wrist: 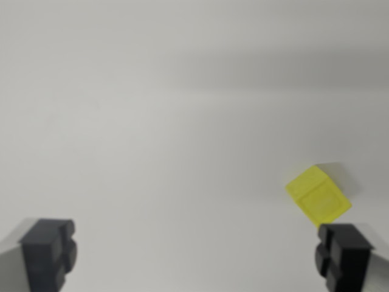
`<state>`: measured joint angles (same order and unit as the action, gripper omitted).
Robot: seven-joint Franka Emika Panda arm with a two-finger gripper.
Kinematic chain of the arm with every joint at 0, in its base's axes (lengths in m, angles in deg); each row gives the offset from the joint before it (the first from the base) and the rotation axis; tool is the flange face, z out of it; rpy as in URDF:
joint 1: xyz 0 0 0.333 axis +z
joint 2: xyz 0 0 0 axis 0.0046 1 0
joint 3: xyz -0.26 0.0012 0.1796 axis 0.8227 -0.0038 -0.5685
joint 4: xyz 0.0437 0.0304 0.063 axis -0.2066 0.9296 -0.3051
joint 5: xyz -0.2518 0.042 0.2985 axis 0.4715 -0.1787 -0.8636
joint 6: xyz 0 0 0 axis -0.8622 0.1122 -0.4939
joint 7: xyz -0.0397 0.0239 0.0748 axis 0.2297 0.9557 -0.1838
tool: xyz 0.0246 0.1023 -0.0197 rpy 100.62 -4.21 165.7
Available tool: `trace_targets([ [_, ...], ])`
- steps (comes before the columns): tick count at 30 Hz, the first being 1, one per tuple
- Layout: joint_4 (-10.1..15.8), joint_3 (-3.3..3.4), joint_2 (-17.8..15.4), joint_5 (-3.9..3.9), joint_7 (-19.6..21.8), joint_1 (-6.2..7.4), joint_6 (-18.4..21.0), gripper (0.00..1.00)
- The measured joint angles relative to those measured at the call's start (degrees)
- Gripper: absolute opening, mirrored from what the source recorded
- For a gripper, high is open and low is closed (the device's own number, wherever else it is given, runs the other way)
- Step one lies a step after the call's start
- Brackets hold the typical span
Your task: Pick yellow cube
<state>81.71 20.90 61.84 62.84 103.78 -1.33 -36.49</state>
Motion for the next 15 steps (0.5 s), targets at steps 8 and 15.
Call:
trace_targets([
  [8,0.46,0.00,-0.12,-0.01,-0.91,-0.17,-0.20,1.00],
  [15,2.21,0.01,-0.22,-0.10,-3.24,-0.77,-1.66,1.00],
])
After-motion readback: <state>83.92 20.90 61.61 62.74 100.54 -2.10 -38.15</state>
